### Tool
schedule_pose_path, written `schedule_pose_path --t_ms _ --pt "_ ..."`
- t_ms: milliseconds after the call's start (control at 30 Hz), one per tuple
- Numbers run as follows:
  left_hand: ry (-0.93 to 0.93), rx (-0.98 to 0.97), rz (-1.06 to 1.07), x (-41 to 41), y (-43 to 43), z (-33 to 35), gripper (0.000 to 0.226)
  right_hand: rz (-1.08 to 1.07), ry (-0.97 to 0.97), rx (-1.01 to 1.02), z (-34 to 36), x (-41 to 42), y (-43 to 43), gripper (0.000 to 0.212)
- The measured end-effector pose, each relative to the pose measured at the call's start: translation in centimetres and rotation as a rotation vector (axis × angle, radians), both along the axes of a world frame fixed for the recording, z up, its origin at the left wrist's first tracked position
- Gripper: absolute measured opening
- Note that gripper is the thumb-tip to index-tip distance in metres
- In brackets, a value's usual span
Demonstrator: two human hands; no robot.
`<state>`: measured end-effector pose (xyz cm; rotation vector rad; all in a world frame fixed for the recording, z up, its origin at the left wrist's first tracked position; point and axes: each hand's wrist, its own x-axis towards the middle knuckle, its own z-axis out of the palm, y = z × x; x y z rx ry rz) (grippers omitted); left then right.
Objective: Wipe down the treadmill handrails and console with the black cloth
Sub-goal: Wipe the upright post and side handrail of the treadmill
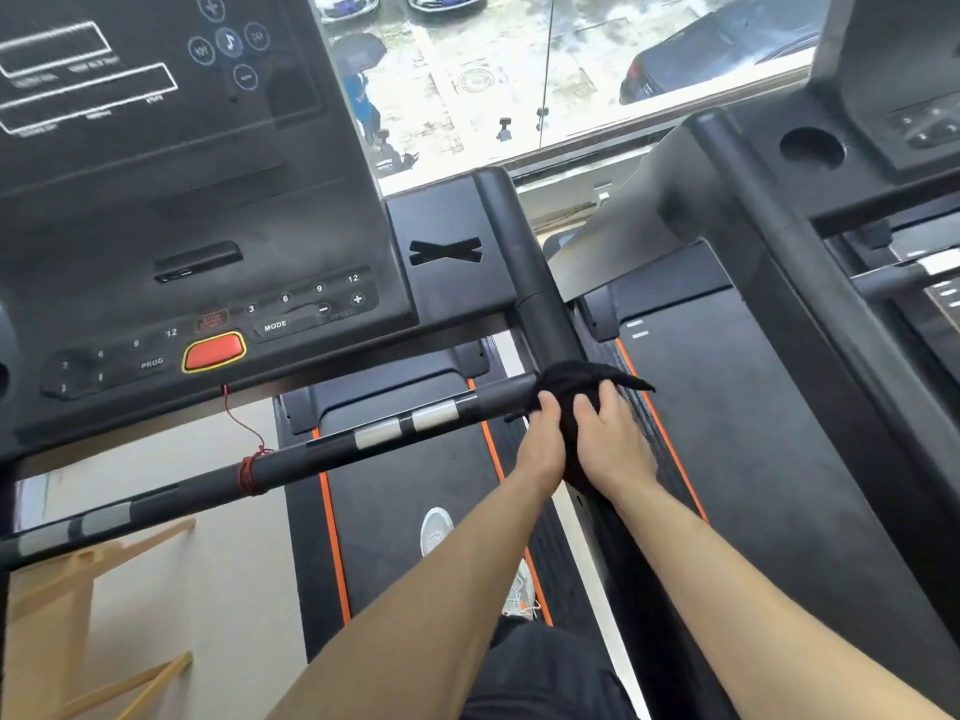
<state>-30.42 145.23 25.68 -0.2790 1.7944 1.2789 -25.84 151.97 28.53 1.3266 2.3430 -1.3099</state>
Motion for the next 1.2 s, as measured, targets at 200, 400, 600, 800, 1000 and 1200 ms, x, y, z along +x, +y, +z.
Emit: schedule_pose_path --t_ms 200,400,600,800,1000,1200 --pt "0.036 -0.034 -0.115 2.2 -1.1 1.0 0.058 -0.012 0.047 -0.137 0.1 -1.9 1.8 0.041" --pt "0.068 -0.061 -0.191 4.2 -1.5 2.6 0.051 0.064 0.154 -0.353 0.1 -1.0 3.4 0.050" --pt "0.113 -0.141 -0.093 3.1 0.2 1.9 0.068 0.047 0.165 -0.285 0.0 5.0 1.4 0.031" --pt "0.160 -0.096 -0.001 2.7 0.8 1.8 0.072 0.088 0.119 -0.253 -1.2 2.7 2.5 0.043" --pt "0.180 -0.103 0.030 1.8 1.2 1.9 0.079 0.073 0.220 -0.212 -1.2 0.1 2.9 0.025" --pt "0.230 -0.050 -0.062 6.2 -0.8 1.0 0.068 0.094 0.127 -0.060 -1.5 4.1 1.4 0.041"
